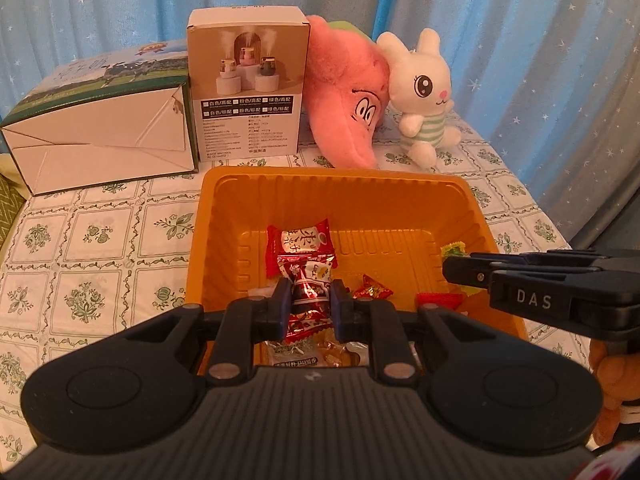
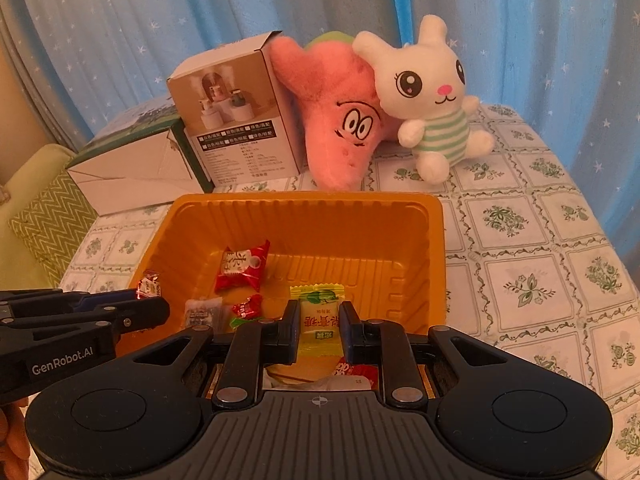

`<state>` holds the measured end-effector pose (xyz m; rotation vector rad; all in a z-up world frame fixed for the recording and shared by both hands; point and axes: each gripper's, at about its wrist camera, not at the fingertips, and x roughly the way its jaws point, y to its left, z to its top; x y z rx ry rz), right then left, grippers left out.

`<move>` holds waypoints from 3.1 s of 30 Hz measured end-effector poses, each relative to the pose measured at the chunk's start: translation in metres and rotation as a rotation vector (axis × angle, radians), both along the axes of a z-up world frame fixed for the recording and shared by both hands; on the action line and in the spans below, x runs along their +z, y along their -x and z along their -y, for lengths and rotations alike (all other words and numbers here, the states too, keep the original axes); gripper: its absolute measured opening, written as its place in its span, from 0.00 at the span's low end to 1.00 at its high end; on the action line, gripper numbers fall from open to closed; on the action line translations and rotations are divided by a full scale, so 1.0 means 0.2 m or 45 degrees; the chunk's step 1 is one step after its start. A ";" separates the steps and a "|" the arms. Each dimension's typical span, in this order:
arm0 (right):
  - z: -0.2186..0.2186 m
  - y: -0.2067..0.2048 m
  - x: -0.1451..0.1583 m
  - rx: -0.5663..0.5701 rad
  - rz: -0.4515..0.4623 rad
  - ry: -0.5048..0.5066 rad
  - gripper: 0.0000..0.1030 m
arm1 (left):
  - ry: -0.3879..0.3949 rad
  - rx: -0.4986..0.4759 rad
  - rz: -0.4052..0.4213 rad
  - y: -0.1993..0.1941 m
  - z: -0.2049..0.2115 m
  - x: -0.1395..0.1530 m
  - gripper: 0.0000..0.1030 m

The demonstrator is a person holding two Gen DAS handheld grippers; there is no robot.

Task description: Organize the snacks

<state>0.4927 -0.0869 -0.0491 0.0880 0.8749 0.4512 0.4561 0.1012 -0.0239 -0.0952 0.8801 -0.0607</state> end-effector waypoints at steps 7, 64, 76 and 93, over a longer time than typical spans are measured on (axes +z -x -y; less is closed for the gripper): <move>-0.01 -0.03 -0.03 -0.006 -0.007 0.002 0.20 | 0.025 -0.004 -0.011 -0.06 0.01 -0.02 0.18; -0.04 -0.06 -0.04 0.030 0.002 0.038 0.56 | -0.104 0.019 0.046 0.06 -0.05 -0.03 0.58; 0.07 0.09 0.06 -0.009 0.025 0.043 0.69 | -0.063 0.076 0.050 0.20 -0.04 0.06 0.64; 0.18 0.61 0.26 -0.013 0.061 0.076 0.69 | -0.137 0.145 0.108 0.69 0.08 0.30 0.64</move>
